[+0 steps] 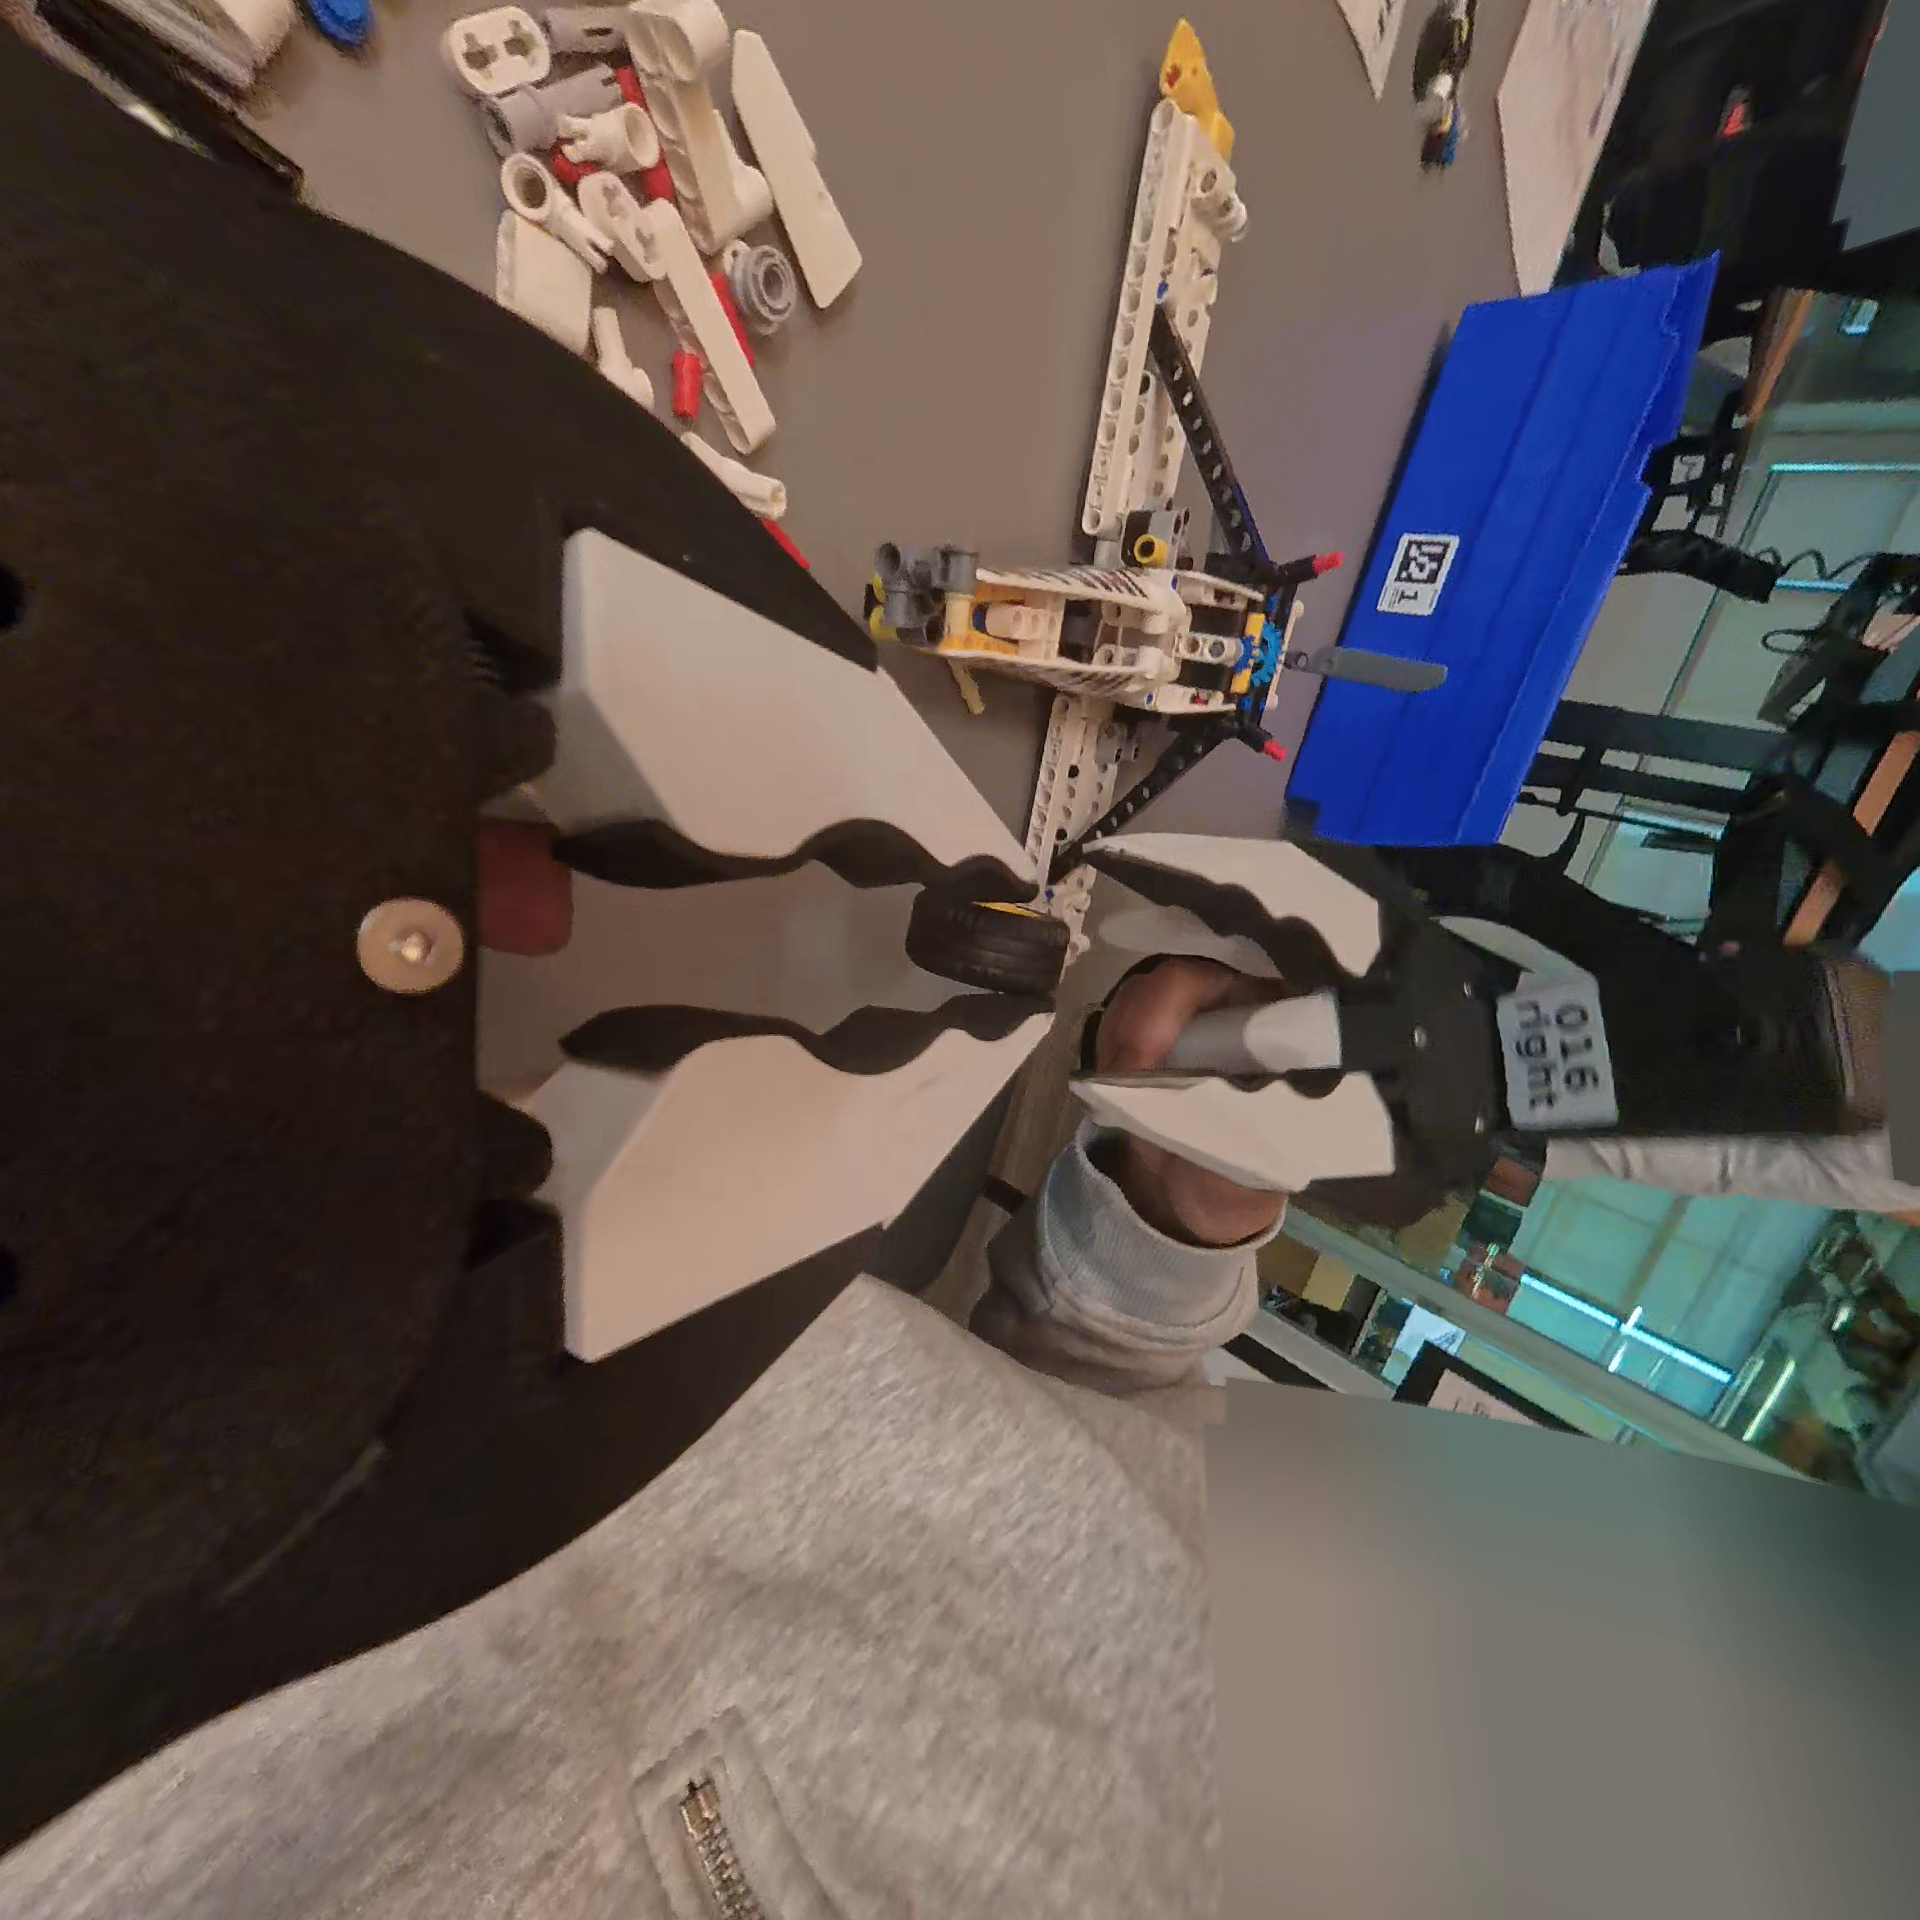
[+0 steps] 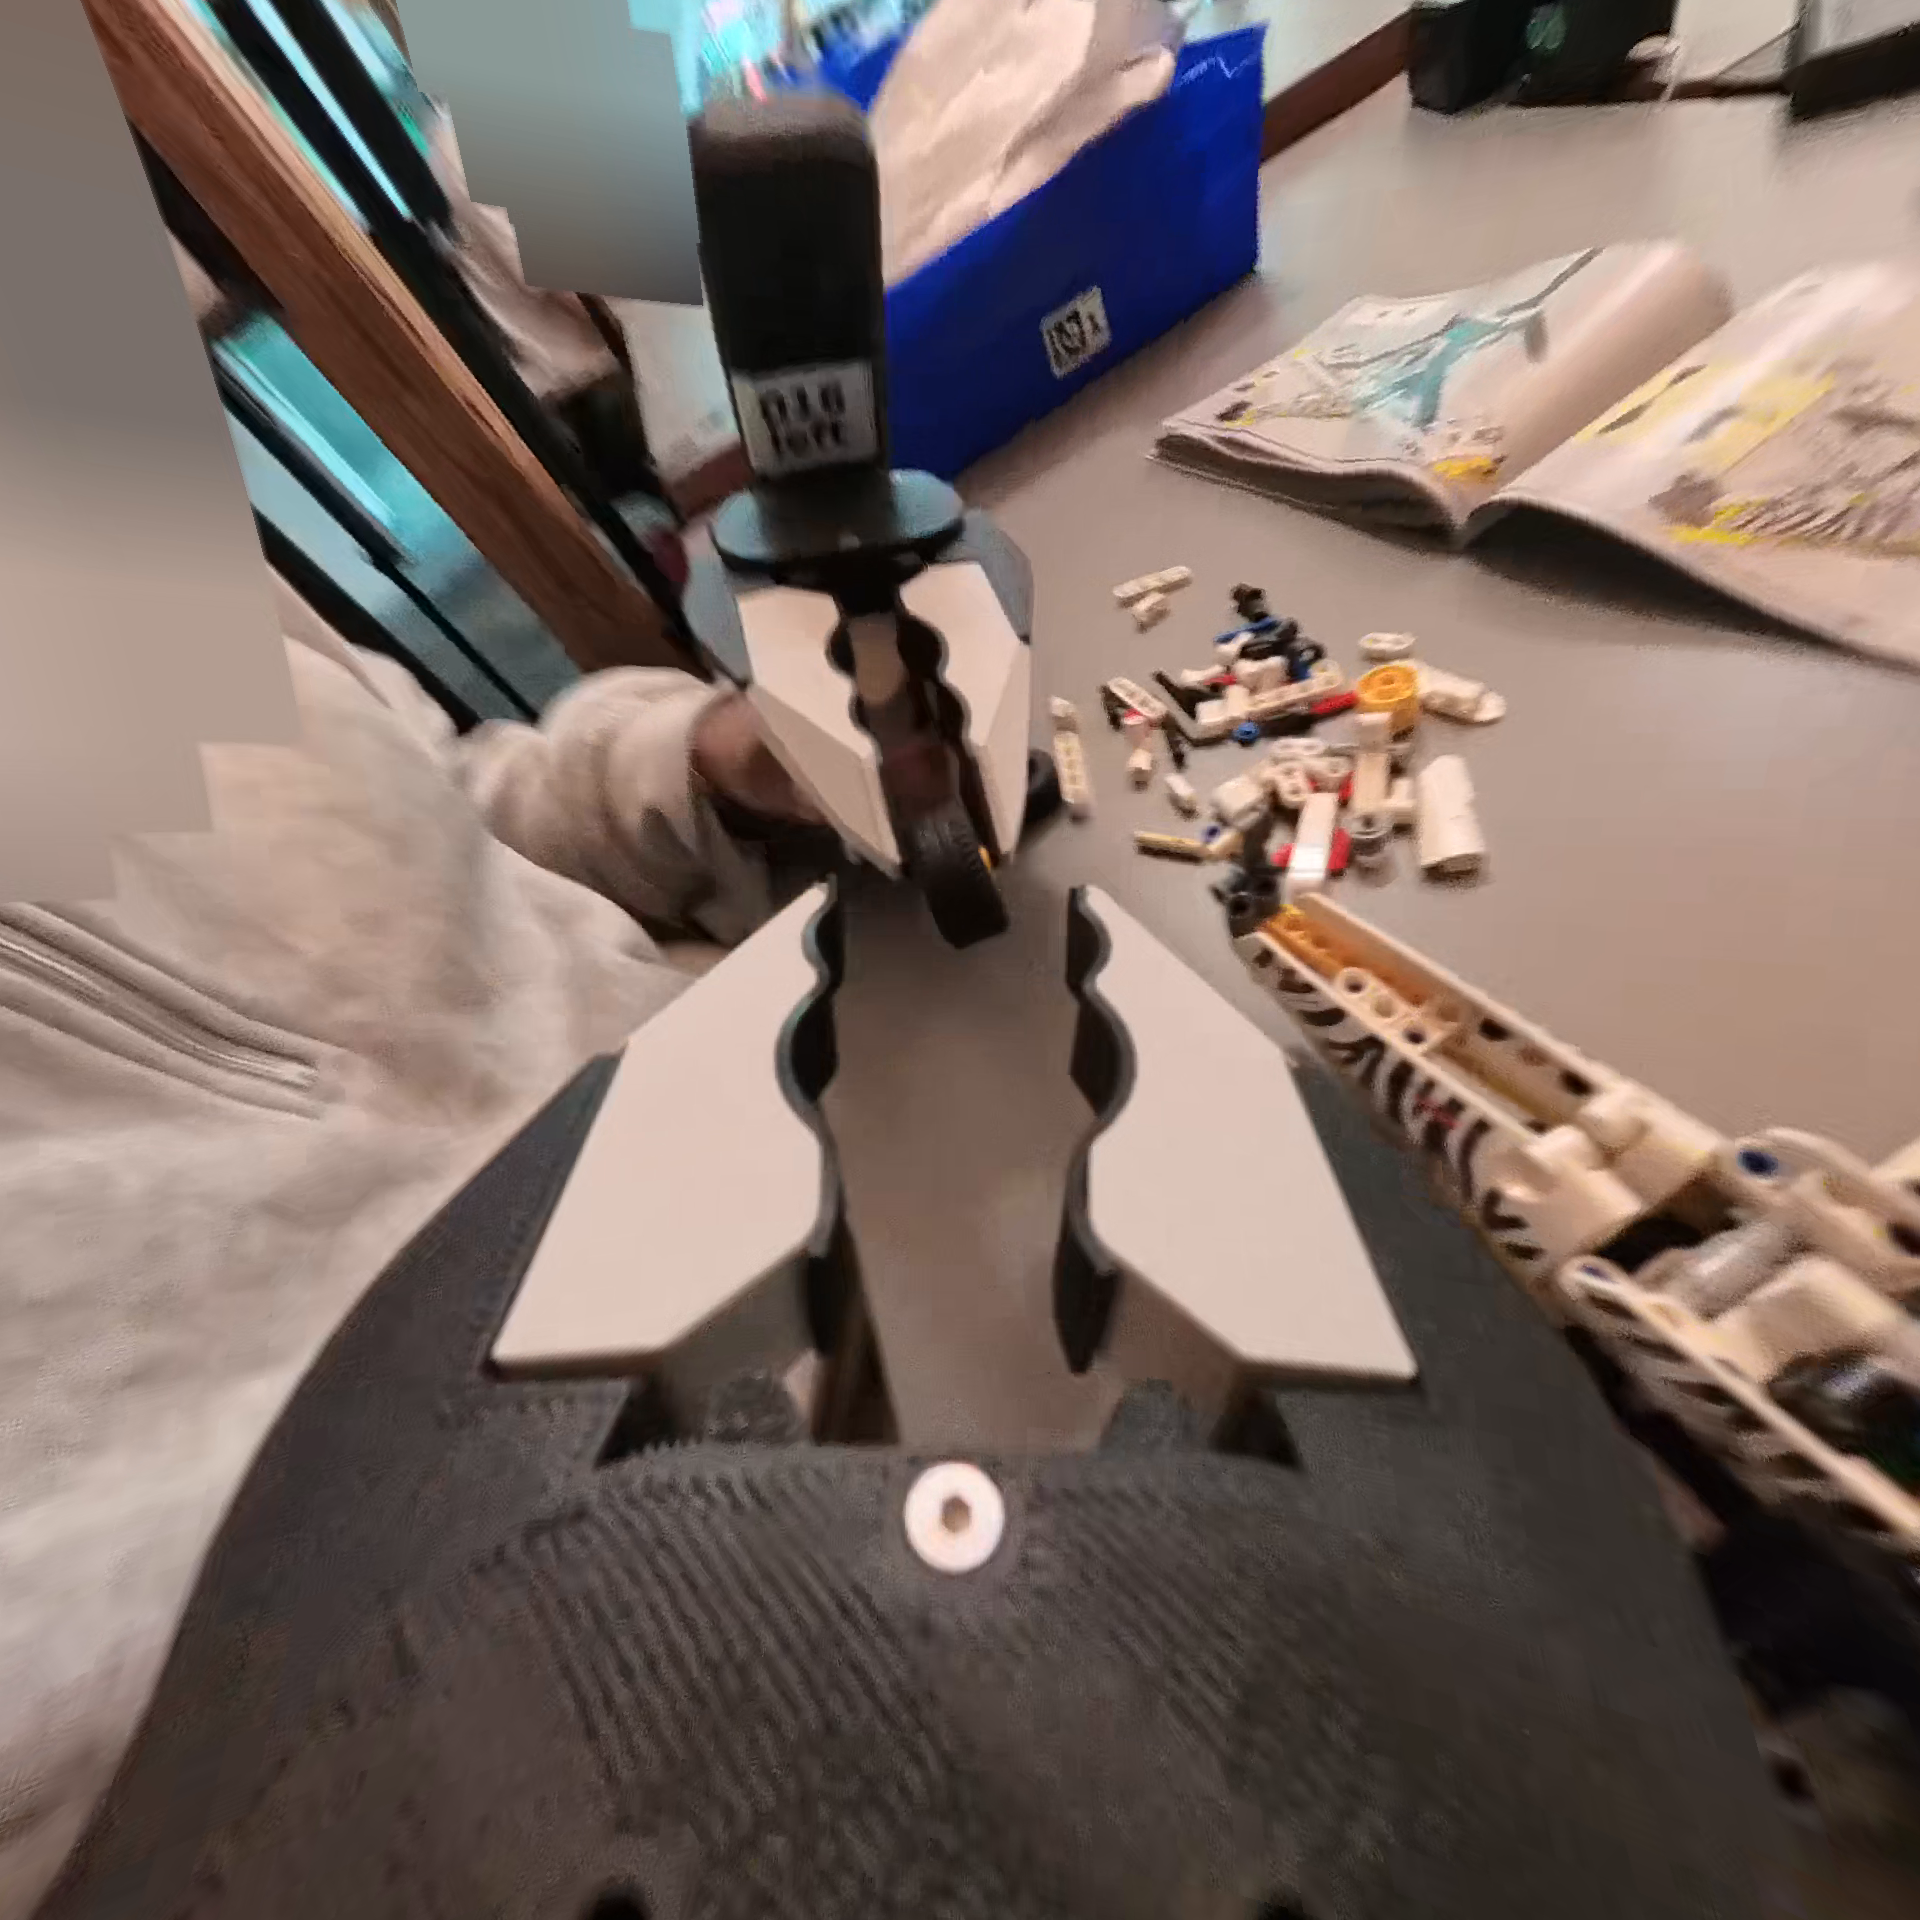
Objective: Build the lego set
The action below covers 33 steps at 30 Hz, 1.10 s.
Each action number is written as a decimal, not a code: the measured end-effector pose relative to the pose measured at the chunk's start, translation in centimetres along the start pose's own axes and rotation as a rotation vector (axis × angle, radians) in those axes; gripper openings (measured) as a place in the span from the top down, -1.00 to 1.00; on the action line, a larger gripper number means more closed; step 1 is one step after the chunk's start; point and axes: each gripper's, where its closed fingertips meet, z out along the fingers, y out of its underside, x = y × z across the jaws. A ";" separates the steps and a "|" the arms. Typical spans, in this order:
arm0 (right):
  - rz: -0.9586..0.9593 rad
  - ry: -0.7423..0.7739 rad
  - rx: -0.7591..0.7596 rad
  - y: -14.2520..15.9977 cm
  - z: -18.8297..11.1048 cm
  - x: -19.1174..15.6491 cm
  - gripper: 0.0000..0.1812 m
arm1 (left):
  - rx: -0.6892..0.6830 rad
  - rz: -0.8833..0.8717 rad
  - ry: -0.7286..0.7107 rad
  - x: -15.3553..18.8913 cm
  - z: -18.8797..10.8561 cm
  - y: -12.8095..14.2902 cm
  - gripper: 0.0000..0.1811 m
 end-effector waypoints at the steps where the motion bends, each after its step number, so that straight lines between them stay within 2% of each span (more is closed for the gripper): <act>1: -0.071 0.043 -0.033 0.3 0.2 0.3 0.56 | 0.005 -0.011 -0.007 -0.2 -0.1 -0.1 0.84; 7: -0.330 0.185 -0.201 1.5 1.4 1.8 0.71 | 0.032 -0.039 -0.024 -0.8 -0.2 -0.5 0.84; 10: -0.388 0.195 -0.231 1.6 1.9 2.2 0.84 | 0.023 -0.027 -0.063 -1.4 -0.2 -0.3 0.84; 15: -0.424 0.203 -0.263 1.5 2.1 3.0 0.88 | 0.019 -0.037 -0.106 -2.1 -0.2 -0.3 0.82; 19: -0.526 0.268 -0.337 1.6 1.7 4.5 1.00 | 0.036 -0.054 -0.193 -3.5 -0.5 -0.6 0.48; 21: -0.566 0.268 -0.353 1.4 1.8 4.7 1.00 | 0.017 -0.044 -0.243 -4.2 -0.7 -0.4 0.41; 25: -0.520 0.229 -0.391 1.7 2.1 5.2 1.00 | -0.073 -0.060 -0.262 -4.9 -0.1 0.6 0.41; 29: -0.458 0.211 -0.433 3.2 1.6 5.1 1.00 | -0.056 -0.094 -0.250 -5.3 -1.2 0.2 0.44; 33: -0.308 0.143 -0.448 5.6 -0.2 3.2 0.76 | 0.032 -0.131 -0.259 -5.9 -2.8 -0.6 0.49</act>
